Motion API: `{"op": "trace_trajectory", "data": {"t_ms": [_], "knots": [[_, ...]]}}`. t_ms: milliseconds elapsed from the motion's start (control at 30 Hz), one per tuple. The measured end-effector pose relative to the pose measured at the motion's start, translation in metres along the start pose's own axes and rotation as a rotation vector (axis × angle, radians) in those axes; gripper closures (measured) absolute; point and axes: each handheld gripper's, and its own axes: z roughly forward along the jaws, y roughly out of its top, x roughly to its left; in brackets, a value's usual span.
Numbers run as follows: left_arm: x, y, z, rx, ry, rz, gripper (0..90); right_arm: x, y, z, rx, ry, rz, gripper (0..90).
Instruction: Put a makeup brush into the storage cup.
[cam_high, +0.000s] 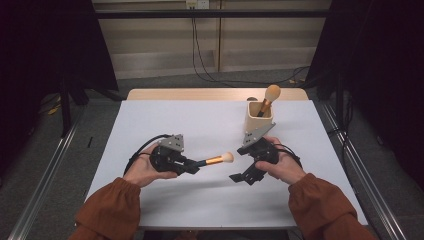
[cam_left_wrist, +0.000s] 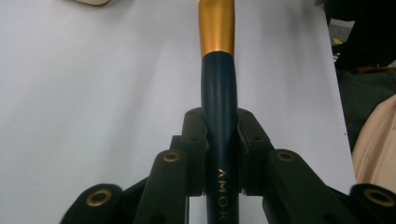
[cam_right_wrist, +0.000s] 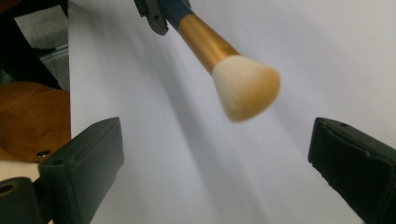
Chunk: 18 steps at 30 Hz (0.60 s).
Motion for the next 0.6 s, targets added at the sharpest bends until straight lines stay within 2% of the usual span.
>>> {"op": "trace_trajectory", "data": {"t_ms": [67,233,300,367,533,600], "knots": [[0.001,-0.003,-0.002,-0.022,0.003,-0.012,76.4,0.000,-0.003,-0.002,-0.006,-0.010,0.021,5.9],[0.001,-0.007,-0.005,-0.081,0.017,-0.040,76.4,-0.001,-0.011,-0.004,-0.037,0.001,0.061,4.1],[0.002,-0.008,-0.007,-0.096,0.024,-0.042,76.4,-0.001,-0.013,-0.003,-0.048,-0.005,0.064,2.3],[0.002,-0.009,-0.009,-0.118,0.028,-0.048,76.4,-0.001,-0.014,-0.003,-0.063,-0.024,0.070,3.6],[0.001,-0.010,-0.011,-0.173,0.040,-0.059,76.4,0.001,-0.020,-0.001,-0.104,-0.033,0.088,4.9],[0.001,-0.010,-0.011,-0.191,0.035,-0.062,76.4,0.004,-0.022,0.000,-0.131,-0.057,0.080,6.5]]}}
